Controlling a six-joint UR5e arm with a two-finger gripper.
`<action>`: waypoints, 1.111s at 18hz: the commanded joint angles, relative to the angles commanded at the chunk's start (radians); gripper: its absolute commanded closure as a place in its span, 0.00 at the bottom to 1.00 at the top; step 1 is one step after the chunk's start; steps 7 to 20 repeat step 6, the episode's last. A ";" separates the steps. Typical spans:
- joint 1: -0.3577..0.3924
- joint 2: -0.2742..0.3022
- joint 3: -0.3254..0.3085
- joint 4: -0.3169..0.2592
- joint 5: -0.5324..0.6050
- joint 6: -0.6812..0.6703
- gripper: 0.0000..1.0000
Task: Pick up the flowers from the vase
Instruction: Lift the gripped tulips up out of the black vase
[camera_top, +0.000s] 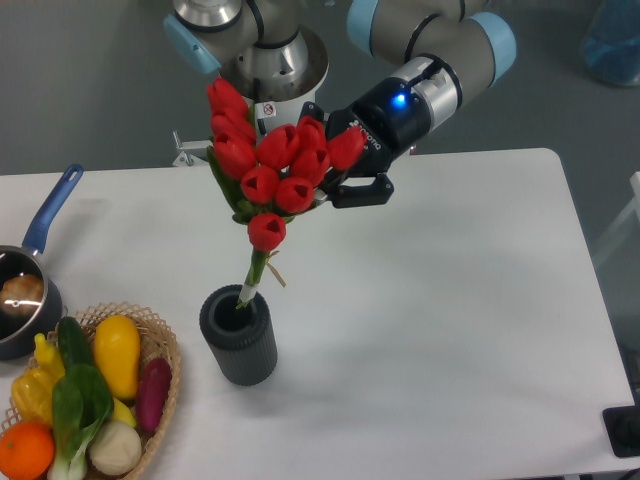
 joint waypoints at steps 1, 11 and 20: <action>0.000 0.000 0.000 0.000 0.000 0.002 0.76; 0.006 -0.002 0.008 0.002 0.002 0.006 0.76; 0.006 -0.002 0.008 0.002 0.002 0.006 0.76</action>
